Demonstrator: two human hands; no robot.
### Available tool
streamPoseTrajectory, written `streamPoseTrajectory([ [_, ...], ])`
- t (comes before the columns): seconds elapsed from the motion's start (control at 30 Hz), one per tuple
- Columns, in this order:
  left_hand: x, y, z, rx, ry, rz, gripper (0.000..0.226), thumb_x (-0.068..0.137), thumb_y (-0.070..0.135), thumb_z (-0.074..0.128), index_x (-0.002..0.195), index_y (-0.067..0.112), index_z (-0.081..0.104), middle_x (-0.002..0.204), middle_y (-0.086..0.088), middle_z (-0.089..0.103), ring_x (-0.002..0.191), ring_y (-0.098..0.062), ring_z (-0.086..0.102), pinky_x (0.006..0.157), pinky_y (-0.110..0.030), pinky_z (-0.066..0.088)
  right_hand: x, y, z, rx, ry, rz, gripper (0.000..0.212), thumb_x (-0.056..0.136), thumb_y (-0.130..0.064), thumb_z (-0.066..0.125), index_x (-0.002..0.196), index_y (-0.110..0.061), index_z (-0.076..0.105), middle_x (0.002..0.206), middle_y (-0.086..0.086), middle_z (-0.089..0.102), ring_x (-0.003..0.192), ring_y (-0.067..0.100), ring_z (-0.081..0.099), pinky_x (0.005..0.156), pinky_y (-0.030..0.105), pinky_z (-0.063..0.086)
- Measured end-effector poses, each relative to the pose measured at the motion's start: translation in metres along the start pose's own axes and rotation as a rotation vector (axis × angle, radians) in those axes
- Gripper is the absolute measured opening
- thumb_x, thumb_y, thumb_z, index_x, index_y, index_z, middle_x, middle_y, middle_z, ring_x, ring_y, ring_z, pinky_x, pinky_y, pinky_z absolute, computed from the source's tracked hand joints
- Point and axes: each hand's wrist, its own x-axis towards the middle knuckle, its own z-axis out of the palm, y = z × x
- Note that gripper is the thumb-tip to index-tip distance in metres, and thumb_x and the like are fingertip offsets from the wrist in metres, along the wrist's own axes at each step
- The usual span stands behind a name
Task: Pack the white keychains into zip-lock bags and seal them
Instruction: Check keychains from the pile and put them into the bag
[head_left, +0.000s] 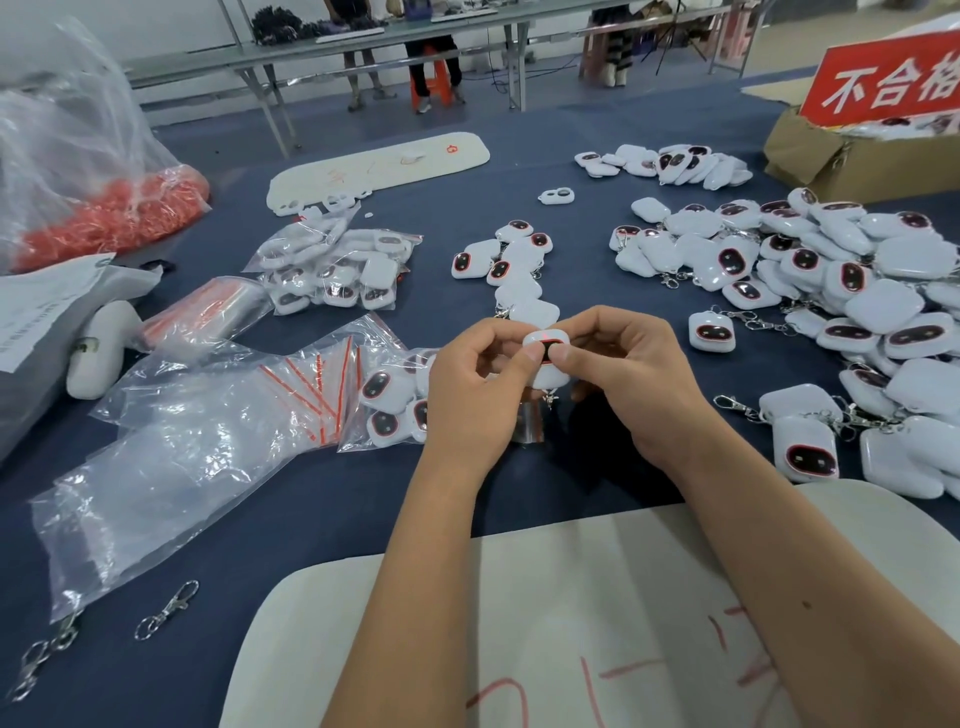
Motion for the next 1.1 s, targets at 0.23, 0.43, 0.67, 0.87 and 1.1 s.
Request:
streamPoseTrajectory([
  [0.23, 0.0021, -0.0038, 0.0022, -0.089, 0.116, -0.026, 0.009, 0.094, 0.013, 0.073, 0.103, 0.014, 0.077, 0.095, -0.007, 0.078, 0.092, -0.032, 0.074, 0.080, -0.049, 0.064, -0.0013, -0.0002, 0.0026, -0.011, -0.090, 0.003, 0.016, 0.091, -0.007, 0.078, 0.104, -0.017, 0.078, 0.092, 0.007, 0.081, 0.086, 0.020, 0.077, 0.071, 0.026, 0.058],
  [0.43, 0.0003, -0.0014, 0.0062, -0.022, 0.143, 0.006, 0.005, 0.096, 0.014, 0.072, 0.096, 0.012, 0.076, 0.087, -0.003, 0.077, 0.082, -0.025, 0.074, 0.073, -0.038, 0.063, 0.0001, 0.0016, 0.0017, -0.026, -0.025, 0.009, 0.014, 0.088, -0.002, 0.080, 0.094, -0.014, 0.078, 0.087, 0.010, 0.080, 0.076, 0.020, 0.072, 0.069, 0.026, 0.058],
  [0.67, -0.0041, 0.0056, 0.0013, 0.680, 0.357, 0.275, 0.009, 0.088, 0.022, 0.072, 0.084, 0.021, 0.064, 0.081, 0.009, 0.062, 0.084, -0.018, 0.053, 0.070, -0.028, 0.038, 0.0034, 0.0045, 0.0022, -0.004, 0.108, 0.038, 0.012, 0.086, -0.005, 0.082, 0.089, -0.016, 0.077, 0.080, 0.004, 0.076, 0.069, 0.013, 0.064, 0.067, 0.025, 0.053],
  [0.87, -0.0051, 0.0003, 0.0081, 0.985, 0.246, 0.208, 0.039, 0.073, 0.063, 0.076, 0.074, 0.027, 0.060, 0.092, 0.006, 0.044, 0.096, -0.019, 0.036, 0.082, -0.030, 0.030, 0.0061, 0.0052, -0.0013, 0.133, 0.209, 0.056, 0.011, 0.092, -0.007, 0.077, 0.099, -0.015, 0.079, 0.084, 0.003, 0.075, 0.072, 0.016, 0.061, 0.072, 0.029, 0.053],
  [1.1, -0.0031, 0.0001, 0.0058, 0.781, 0.347, 0.096, 0.022, 0.083, 0.016, 0.065, 0.061, 0.021, 0.063, 0.090, 0.004, 0.051, 0.097, -0.021, 0.037, 0.081, -0.023, 0.026, 0.0043, 0.0075, 0.0060, -0.020, 0.121, 0.006, 0.023, 0.100, -0.008, 0.068, 0.120, -0.020, 0.068, 0.077, 0.001, 0.073, 0.064, 0.017, 0.066, 0.063, 0.025, 0.056],
])
